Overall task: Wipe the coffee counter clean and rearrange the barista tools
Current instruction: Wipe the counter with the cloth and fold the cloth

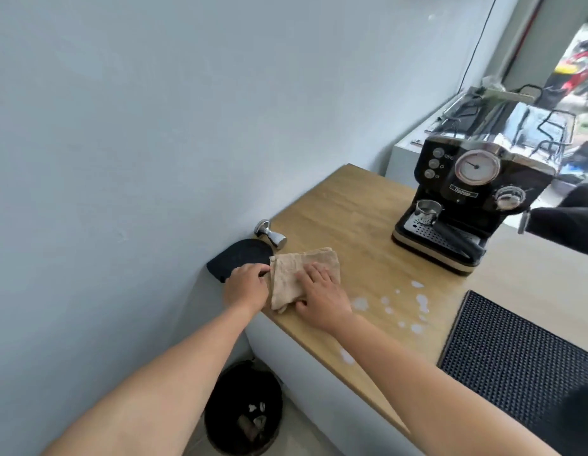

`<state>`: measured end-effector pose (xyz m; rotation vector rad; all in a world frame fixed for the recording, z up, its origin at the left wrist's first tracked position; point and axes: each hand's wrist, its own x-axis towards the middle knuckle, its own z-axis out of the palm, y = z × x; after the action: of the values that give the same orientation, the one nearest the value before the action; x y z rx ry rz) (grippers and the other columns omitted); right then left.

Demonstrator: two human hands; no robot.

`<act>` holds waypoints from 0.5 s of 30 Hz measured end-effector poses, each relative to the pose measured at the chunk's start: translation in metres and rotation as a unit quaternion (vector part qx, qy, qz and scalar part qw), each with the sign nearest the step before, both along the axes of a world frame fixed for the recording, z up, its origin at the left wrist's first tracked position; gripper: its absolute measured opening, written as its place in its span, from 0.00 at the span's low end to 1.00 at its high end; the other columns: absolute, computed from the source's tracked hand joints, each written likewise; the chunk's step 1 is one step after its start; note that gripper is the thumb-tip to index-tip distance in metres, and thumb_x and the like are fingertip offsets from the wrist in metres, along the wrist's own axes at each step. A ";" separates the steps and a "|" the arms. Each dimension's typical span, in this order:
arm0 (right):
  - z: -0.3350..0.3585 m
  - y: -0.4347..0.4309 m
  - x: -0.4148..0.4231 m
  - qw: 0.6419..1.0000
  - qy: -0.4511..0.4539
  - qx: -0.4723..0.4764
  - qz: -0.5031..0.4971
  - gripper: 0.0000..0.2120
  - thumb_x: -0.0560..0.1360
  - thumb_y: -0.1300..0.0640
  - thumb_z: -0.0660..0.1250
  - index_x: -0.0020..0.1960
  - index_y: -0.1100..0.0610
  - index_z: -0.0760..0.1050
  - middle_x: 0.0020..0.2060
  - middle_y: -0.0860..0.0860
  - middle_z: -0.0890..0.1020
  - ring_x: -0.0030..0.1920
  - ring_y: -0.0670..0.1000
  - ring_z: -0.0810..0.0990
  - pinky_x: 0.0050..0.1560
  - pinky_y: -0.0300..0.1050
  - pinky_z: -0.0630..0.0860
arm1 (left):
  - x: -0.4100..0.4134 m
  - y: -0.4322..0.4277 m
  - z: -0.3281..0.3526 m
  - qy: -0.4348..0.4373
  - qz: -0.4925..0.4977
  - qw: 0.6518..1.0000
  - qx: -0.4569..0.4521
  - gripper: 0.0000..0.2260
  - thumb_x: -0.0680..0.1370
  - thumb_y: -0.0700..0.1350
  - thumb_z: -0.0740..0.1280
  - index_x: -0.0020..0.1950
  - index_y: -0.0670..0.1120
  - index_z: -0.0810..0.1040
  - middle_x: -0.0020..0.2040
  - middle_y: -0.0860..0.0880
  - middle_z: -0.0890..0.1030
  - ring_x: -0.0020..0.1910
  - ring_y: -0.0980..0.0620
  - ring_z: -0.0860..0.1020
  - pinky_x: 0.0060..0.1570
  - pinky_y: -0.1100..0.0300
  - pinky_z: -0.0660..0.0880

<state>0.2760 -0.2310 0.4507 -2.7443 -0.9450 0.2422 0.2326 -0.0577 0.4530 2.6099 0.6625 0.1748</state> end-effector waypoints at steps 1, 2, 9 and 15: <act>0.000 0.009 -0.002 1.000 0.000 -0.004 -0.007 0.30 0.76 0.49 0.61 0.77 0.51 0.60 0.79 0.54 0.58 0.80 0.54 0.49 0.77 0.50 0.44 | 0.002 0.008 -0.001 0.003 -0.017 1.000 0.002 0.17 0.78 0.41 0.59 0.63 0.55 0.79 0.64 0.52 0.79 0.65 0.46 0.72 0.60 0.52 0.72; 0.000 0.015 -0.002 1.000 0.001 -0.005 -0.013 0.30 0.76 0.49 0.62 0.76 0.51 0.60 0.79 0.53 0.58 0.80 0.54 0.50 0.78 0.51 0.45 | 0.003 0.014 -0.003 0.003 -0.031 1.000 0.005 0.17 0.78 0.41 0.60 0.62 0.55 0.79 0.64 0.52 0.79 0.64 0.46 0.72 0.60 0.52 0.72; 0.006 0.041 -0.017 0.989 0.010 0.061 -0.137 0.21 0.77 0.53 0.61 0.70 0.48 0.71 0.73 0.47 0.70 0.73 0.52 0.66 0.72 0.50 0.63 | 0.014 0.047 -0.004 -0.004 -0.102 0.994 0.039 0.17 0.79 0.43 0.60 0.63 0.58 0.78 0.62 0.52 0.79 0.63 0.46 0.72 0.58 0.51 0.68; 0.028 0.046 -0.033 0.905 0.031 0.281 -0.316 0.07 0.77 0.57 0.64 0.54 0.50 0.76 0.51 0.49 0.79 0.51 0.51 0.76 0.44 0.39 0.70 | 0.027 0.050 -0.006 -0.065 -0.176 0.982 0.021 0.16 0.78 0.41 0.61 0.61 0.56 0.79 0.59 0.51 0.81 0.60 0.46 0.74 0.56 0.50 0.68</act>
<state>0.2432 -0.1847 0.4784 -2.3107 -0.0392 -0.0578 0.2597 -0.0074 0.4471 2.6758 0.1480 0.2480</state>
